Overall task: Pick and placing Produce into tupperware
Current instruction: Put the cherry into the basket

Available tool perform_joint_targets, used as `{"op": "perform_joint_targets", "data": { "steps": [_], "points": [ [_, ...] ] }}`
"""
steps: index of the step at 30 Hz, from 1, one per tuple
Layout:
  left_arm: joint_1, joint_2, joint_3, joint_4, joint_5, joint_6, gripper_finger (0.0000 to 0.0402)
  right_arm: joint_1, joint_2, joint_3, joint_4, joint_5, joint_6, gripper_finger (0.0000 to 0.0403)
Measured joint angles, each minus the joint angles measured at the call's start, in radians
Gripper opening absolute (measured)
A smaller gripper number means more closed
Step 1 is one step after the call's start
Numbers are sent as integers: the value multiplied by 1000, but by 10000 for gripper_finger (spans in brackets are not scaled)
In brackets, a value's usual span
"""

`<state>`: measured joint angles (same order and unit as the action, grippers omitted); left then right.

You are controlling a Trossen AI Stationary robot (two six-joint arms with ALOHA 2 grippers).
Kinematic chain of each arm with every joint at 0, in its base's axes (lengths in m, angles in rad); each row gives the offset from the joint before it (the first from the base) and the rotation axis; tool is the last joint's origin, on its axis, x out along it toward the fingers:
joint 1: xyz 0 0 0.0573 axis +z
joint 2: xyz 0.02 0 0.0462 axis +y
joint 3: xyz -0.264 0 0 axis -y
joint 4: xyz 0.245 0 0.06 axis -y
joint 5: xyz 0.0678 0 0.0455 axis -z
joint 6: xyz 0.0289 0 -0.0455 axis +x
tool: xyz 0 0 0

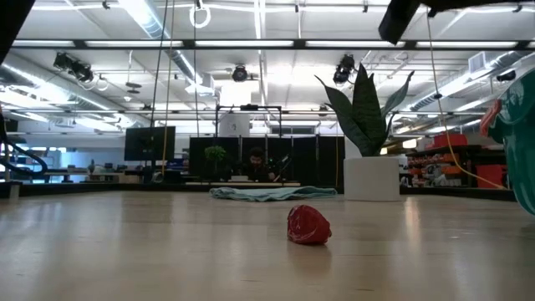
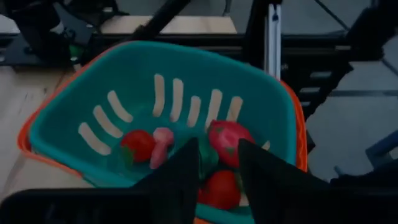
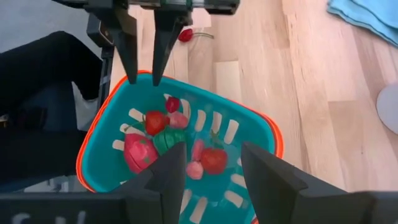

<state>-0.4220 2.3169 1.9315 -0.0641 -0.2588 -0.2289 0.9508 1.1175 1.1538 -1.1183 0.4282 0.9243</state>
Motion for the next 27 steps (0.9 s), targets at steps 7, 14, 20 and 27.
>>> {"op": "perform_joint_targets", "data": {
  "steps": [7,14,20,27],
  "points": [
    [-3,-4,191,-409,10,-144,155,2,47,0,23,43,-70,162],
    [-27,-10,428,-846,102,-191,137,-4,265,0,376,53,-317,162],
    [-44,-136,412,-1009,127,-363,119,-69,531,0,744,50,-465,162],
    [-85,-241,413,-1347,-39,-592,97,-205,711,0,810,56,-430,162]
  ]
}}
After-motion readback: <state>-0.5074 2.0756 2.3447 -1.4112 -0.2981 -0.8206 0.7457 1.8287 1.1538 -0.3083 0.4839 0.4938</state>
